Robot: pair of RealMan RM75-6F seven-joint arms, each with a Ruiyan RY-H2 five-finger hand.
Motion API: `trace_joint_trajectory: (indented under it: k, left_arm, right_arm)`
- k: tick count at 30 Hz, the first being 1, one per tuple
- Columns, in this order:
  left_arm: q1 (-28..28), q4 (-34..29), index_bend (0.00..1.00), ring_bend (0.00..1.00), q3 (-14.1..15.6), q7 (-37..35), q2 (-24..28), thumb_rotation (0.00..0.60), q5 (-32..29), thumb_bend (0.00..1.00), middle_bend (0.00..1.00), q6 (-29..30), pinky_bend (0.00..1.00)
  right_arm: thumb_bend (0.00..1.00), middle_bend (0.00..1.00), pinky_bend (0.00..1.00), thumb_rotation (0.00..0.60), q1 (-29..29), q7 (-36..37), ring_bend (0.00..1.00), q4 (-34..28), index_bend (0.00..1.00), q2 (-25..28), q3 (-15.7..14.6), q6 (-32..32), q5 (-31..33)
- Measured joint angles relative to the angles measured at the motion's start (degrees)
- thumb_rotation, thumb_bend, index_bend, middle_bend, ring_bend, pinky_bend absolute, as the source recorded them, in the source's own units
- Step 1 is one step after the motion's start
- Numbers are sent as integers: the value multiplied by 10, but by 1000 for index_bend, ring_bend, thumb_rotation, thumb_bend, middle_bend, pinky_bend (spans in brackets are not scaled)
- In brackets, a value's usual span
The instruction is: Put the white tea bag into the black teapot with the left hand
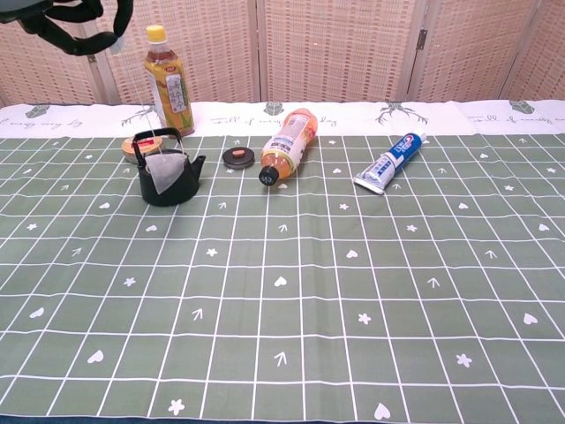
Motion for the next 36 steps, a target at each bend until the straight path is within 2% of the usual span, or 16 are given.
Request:
trace_joint_trajectory:
  k: [11, 18, 36]
  left_arm:
    - [-22, 68, 711, 1000, -9, -52, -15, 600, -14, 467, 1000, -26, 1000]
    - [-32, 132, 710, 1000, 0, -99, -40, 600, -7, 467, 1000, -27, 1000]
    - [-52, 223, 706, 1000, 28, -152, -105, 600, 6, 467, 1000, -35, 1000]
  right_arm:
    - [365, 0, 0, 600, 10, -12, 0, -2, 0, -2, 13, -23, 36]
    - [365, 0, 0, 600, 19, -29, 0, -3, 0, -6, 23, -41, 60]
    - [364, 0, 0, 600, 23, -23, 0, 3, 0, -5, 30, -48, 75]
